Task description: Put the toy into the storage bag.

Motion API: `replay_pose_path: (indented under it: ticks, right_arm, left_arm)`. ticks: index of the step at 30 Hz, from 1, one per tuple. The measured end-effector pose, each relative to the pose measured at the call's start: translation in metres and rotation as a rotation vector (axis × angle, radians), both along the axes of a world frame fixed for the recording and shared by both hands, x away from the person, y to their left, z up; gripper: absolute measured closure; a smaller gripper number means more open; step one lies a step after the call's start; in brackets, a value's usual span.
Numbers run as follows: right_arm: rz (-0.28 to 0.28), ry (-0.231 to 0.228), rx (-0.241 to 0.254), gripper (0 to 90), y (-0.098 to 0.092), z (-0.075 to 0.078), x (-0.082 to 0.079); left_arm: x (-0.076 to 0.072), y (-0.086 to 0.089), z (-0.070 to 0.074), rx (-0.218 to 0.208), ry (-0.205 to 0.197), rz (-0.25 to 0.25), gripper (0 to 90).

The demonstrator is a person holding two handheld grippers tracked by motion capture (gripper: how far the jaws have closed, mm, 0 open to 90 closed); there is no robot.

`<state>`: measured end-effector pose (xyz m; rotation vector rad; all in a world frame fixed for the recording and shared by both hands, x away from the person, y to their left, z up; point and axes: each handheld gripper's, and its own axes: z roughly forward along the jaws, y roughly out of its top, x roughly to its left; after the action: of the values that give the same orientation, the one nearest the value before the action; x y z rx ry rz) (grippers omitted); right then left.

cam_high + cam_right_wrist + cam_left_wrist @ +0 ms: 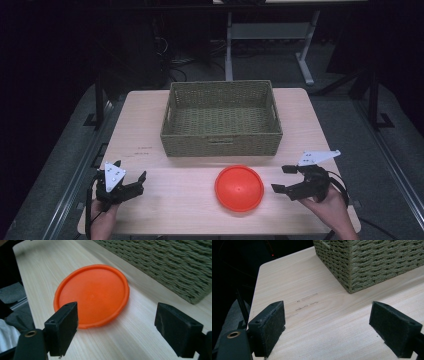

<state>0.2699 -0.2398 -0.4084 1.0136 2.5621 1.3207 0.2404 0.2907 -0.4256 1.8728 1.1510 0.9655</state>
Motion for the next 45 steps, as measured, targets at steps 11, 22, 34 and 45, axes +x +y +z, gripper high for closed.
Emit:
replay_pose_path:
  ticks: [11,22,34,45]
  right_arm:
    - [0.037,0.028,-0.020,19.2,0.013,0.005,0.011]
    - [0.083,0.030,-0.054,20.5,0.025,0.014,0.020]
    - [0.087,0.070,-0.070,25.4,0.044,0.012,0.034]
    - [0.066,0.145,-0.144,33.9,0.060,-0.009,0.054]
  left_arm:
    - [0.001,-0.001,0.000,0.004,-0.005,-0.007,12.8]
    - [0.000,-0.002,0.000,0.012,-0.001,-0.007,12.8]
    - [0.000,-0.001,-0.001,0.008,-0.010,-0.004,12.9]
    - [0.000,-0.001,-0.001,0.016,-0.003,-0.006,12.9]
